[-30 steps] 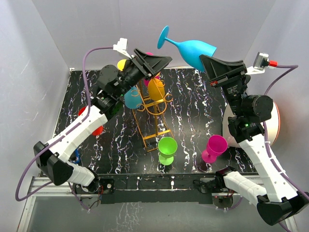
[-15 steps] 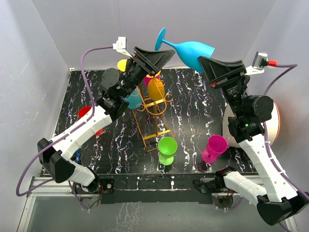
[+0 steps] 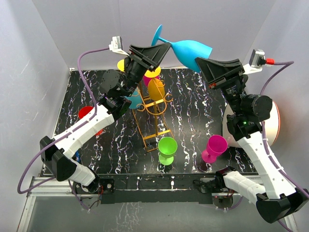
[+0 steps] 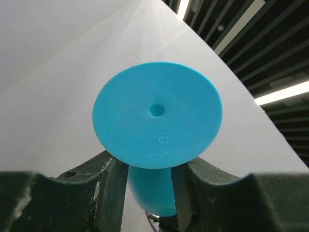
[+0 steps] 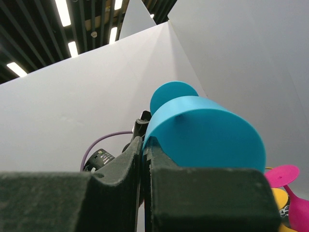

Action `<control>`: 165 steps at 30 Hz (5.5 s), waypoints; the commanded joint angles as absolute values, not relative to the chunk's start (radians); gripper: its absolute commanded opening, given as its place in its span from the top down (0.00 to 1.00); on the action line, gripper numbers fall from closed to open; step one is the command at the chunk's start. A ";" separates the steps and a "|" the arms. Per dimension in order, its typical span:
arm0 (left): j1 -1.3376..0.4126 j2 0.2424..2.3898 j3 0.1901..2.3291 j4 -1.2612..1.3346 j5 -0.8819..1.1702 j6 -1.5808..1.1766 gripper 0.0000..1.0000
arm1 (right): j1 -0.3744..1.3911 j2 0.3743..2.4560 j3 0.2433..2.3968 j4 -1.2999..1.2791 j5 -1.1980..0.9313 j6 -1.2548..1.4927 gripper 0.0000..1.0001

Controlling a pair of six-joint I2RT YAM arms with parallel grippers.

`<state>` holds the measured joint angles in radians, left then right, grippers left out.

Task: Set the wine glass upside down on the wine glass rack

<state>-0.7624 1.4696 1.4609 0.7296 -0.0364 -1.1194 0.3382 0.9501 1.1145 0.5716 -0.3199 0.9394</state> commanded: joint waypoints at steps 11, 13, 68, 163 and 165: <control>-0.767 1.487 1.511 0.927 -0.104 -1.171 0.66 | 0.337 0.979 1.100 0.674 -0.467 0.996 1.00; -0.768 1.499 1.519 0.931 -0.107 -1.179 0.66 | 0.337 0.989 1.101 0.689 -0.496 1.006 1.00; -0.770 1.057 1.499 0.092 -0.655 0.197 1.00 | 0.339 0.905 1.081 0.408 -0.256 0.861 0.45; -0.379 1.023 0.883 0.194 0.560 0.071 0.60 | 0.339 0.873 1.072 0.303 -0.265 0.786 0.44; -0.379 1.007 0.875 0.174 0.546 0.064 0.52 | 0.339 0.873 1.072 0.301 -0.264 0.787 0.44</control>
<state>-0.3824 1.0454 0.8661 0.2100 0.5598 0.0757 0.3389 0.8898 1.0496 0.2867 -0.2638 0.7937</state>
